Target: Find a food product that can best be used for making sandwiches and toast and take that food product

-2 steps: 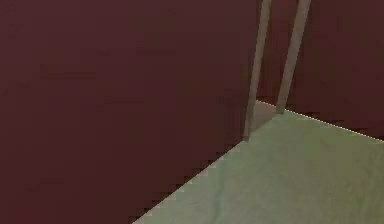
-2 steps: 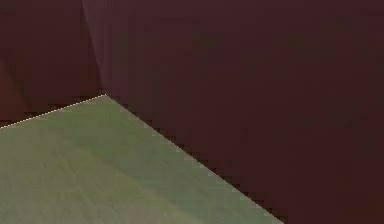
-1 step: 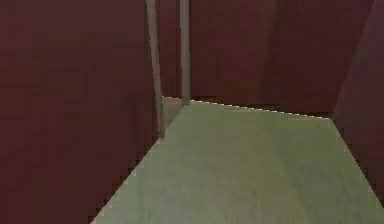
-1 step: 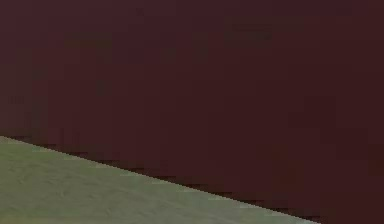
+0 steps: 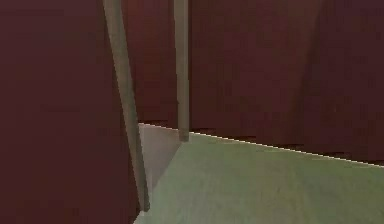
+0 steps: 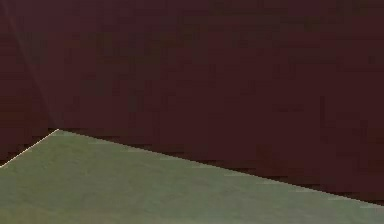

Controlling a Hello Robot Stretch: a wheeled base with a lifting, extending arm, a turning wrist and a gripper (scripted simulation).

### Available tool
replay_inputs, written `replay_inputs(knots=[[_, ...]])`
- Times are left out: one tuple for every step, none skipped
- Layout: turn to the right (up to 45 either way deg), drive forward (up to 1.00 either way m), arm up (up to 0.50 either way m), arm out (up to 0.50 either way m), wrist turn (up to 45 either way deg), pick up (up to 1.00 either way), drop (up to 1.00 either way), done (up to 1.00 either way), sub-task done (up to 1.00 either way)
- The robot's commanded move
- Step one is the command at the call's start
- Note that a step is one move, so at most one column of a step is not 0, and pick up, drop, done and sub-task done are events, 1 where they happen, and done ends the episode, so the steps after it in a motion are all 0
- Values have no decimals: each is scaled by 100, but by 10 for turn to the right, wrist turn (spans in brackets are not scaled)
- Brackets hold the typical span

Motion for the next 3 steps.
replay_inputs(knots=[[30,0,0,0,0,0,0,0,0],[120,0,0,0,0,0,0,0,0],[0,60,0,0,0,0,0,0,0]])
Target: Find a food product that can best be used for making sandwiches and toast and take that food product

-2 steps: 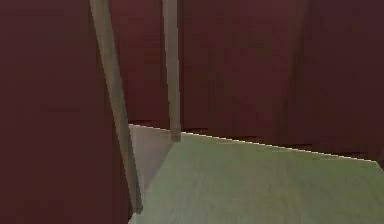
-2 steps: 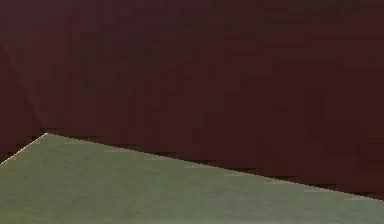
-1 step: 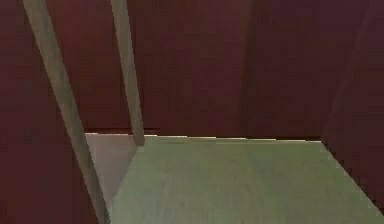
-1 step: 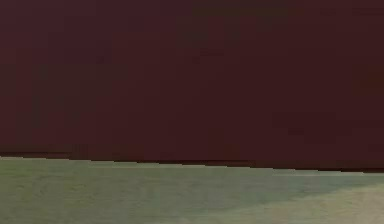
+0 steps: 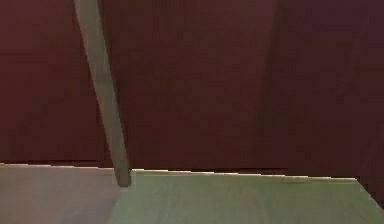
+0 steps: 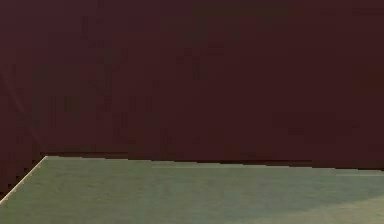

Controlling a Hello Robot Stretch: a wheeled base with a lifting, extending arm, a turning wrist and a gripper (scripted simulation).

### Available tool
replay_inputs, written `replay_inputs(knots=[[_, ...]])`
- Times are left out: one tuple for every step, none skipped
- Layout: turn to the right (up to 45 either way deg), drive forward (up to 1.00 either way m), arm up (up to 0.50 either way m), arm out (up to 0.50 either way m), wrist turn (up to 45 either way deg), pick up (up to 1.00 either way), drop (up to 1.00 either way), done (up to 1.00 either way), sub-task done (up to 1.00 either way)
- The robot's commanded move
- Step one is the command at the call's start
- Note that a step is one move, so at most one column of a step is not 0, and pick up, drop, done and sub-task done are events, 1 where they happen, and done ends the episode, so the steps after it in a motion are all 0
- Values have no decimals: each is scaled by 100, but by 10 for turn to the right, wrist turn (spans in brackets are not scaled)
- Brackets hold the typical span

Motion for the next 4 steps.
replay_inputs(knots=[[-60,0,0,0,0,0,0,0,0],[0,55,0,0,0,0,0,0,0],[-450,0,0,0,0,0,0,0,0],[-60,0,0,0,0,0,0,0,0]])
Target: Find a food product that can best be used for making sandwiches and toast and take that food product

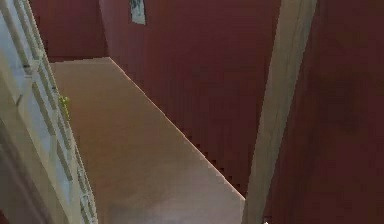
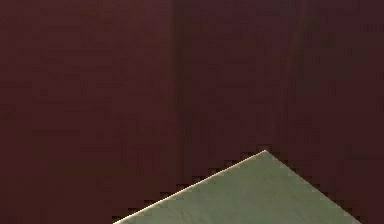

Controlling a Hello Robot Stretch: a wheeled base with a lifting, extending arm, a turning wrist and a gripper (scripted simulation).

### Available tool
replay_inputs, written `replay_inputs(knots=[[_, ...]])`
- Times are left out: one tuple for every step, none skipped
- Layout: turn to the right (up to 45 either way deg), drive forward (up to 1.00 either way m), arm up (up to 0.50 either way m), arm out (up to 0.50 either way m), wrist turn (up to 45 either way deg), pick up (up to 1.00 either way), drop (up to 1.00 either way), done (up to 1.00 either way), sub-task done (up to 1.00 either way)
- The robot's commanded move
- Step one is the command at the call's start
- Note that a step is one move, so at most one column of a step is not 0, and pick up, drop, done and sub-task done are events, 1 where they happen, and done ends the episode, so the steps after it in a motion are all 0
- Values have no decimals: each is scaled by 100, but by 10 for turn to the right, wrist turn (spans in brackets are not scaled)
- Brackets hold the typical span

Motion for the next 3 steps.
replay_inputs(knots=[[0,40,0,0,0,0,0,0,0],[-240,0,0,0,0,0,0,0,0],[0,100,0,0,0,0,0,0,0]])
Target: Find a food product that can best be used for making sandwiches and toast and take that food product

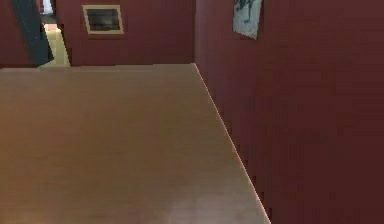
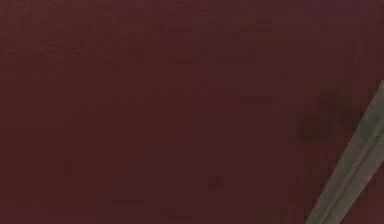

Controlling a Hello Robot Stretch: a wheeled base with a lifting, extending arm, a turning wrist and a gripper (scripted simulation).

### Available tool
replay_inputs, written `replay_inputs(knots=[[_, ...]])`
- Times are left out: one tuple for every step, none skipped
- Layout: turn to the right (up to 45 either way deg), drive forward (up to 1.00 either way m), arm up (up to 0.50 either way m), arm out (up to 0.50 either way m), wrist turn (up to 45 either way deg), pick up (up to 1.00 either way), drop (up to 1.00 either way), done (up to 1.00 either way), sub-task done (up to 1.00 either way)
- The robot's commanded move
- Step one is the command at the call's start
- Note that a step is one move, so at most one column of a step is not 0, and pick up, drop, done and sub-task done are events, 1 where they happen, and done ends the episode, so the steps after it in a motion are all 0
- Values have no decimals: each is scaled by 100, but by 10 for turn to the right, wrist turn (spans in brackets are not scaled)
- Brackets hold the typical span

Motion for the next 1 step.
replay_inputs(knots=[[-30,0,0,0,0,0,0,0,0]])
